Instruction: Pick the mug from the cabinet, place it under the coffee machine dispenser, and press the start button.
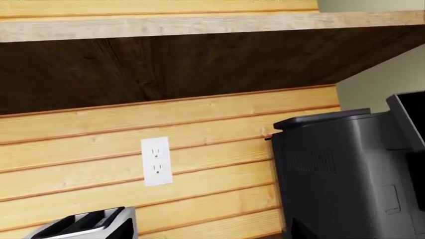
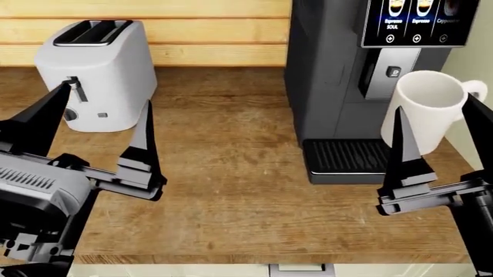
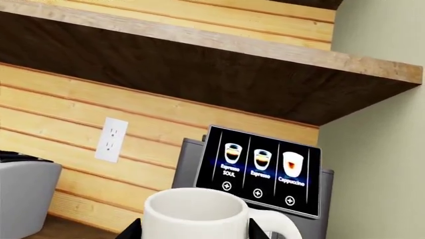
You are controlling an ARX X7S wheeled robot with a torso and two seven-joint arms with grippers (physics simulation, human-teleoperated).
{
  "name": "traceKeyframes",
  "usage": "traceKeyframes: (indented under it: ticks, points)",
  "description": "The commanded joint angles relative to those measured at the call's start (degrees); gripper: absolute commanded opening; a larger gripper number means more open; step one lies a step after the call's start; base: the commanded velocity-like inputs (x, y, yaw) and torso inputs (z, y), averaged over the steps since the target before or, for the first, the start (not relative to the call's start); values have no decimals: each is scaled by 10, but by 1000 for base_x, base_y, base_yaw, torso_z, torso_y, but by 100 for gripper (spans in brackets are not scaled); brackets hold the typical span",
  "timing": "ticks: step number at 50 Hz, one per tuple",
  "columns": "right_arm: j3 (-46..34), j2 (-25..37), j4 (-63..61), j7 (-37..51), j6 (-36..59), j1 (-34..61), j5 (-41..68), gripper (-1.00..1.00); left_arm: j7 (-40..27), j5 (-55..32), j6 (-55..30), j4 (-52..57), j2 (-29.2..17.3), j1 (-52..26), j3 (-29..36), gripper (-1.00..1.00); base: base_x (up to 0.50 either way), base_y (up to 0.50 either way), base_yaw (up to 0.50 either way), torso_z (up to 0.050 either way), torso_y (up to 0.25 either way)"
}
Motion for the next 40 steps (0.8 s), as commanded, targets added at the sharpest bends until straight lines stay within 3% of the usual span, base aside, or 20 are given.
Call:
traceKeyframes:
  ticks: [1, 25, 40]
  points:
    - [-9, 5, -3, 3, -8, 3, -12, -100, -1, 2, 3, 2, -4, 4, 3, 100, 0, 0, 0, 0, 0]
    - [-56, 20, 25, 17, 2, 0, -37, -100, -5, 2, 7, 14, -15, 6, 7, 100, 0, 0, 0, -46, -38]
    - [-88, 14, 87, 37, 28, 55, -42, -100, -6, -1, 17, 18, -18, 12, 7, 100, 0, 0, 0, 0, 0]
